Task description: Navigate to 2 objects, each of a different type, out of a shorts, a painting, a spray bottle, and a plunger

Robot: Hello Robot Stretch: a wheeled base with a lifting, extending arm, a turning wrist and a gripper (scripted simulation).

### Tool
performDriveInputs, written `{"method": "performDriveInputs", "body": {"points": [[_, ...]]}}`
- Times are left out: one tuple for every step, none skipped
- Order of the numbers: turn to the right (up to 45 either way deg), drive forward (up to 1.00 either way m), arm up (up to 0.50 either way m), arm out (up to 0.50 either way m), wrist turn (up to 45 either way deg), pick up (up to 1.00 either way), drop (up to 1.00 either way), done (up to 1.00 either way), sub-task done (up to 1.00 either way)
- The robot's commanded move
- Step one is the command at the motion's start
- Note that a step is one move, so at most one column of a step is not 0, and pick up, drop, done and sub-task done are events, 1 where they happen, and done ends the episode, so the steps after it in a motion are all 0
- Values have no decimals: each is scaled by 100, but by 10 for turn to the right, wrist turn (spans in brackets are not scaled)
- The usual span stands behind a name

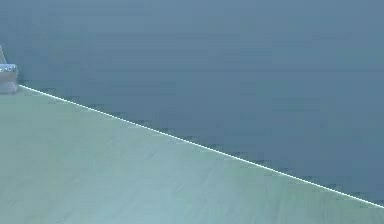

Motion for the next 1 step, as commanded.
{"method": "performDriveInputs", "body": {"points": [[450,0,0,0,0,0,0,0,0]]}}
